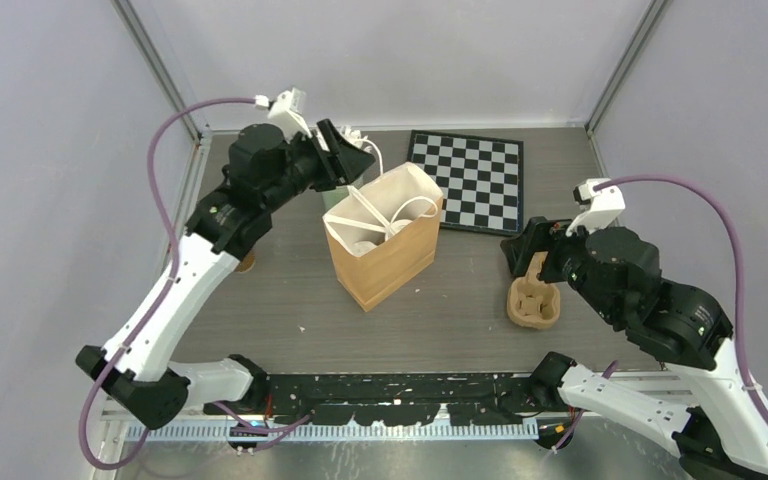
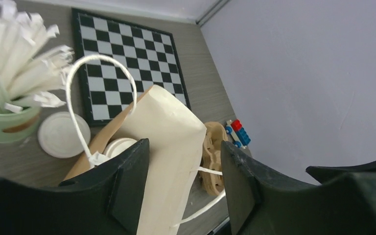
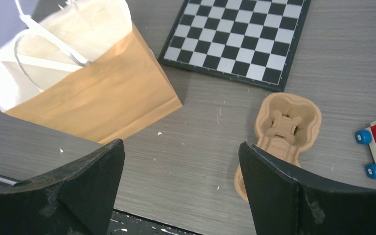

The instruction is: Pack the takeout coffee

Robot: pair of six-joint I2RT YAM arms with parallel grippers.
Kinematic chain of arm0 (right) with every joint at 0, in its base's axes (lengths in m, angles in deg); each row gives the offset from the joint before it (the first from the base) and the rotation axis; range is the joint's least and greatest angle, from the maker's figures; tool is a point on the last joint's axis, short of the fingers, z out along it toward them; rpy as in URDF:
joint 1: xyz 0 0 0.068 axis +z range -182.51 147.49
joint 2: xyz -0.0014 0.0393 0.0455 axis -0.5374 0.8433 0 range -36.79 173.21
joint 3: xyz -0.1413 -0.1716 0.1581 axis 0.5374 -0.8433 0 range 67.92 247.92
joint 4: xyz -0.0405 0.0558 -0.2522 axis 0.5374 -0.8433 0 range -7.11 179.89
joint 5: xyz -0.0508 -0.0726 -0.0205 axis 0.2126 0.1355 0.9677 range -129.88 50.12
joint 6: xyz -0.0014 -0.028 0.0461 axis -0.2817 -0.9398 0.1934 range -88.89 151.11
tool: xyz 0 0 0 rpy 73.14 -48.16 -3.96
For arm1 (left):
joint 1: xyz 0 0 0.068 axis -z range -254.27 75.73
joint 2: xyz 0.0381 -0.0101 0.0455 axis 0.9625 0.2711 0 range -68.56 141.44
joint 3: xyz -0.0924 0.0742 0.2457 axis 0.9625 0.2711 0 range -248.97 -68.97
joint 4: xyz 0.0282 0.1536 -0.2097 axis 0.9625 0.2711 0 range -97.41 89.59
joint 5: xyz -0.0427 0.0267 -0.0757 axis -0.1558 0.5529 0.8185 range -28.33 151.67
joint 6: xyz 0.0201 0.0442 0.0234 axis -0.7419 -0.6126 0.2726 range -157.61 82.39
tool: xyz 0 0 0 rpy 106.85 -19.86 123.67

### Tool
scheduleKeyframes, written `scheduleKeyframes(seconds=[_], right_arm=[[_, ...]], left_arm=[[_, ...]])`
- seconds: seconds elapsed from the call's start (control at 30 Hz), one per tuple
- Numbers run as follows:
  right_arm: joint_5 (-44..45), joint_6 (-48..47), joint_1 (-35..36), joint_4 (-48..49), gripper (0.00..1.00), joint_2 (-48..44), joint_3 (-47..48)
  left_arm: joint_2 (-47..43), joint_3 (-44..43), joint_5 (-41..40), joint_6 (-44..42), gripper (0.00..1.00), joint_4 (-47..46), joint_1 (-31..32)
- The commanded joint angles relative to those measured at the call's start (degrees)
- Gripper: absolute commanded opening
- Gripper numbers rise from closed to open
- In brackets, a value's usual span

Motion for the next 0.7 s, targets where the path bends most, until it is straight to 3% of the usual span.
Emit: scheduleKeyframes(seconds=[0.0,0.03,0.1,0.13,0.33,0.53,0.67], right_arm=[[0.18,2.71,-0.12,-4.15,0.91,2.62,2.49],[0.18,3.39,-0.14,-4.54,0.92,2.65,2.98],[-0.07,4.88,-0.1,-3.31,0.93,2.25,3.41],[0.67,6.12,-0.11,-2.52,0.93,2.01,3.44],[2.05,14.05,-0.12,-1.88,0.94,3.63,6.76],[-1.98,14.19,-0.19,-1.18,0.95,6.42,8.37],[-1.42,13.45,-0.16,0.72,0.96,6.69,7.48]], left_arm=[[-3.47,-10.93,-5.03,-8.32,0.59,14.79,0.15],[-3.43,-13.03,-5.02,-8.92,0.62,17.98,0.22],[-3.83,-16.59,-4.99,-9.65,0.92,24.96,0.21],[-4.33,-17.29,-4.96,-9.92,0.99,27.03,0.23],[-11.59,-13.69,-7.67,-8.47,1.0,36.28,0.22],[-21.87,-3.28,-7.57,-7.25,1.0,37.79,0.17],[-26.19,-0.99,-8.33,-6.14,1.0,37.22,0.2]])
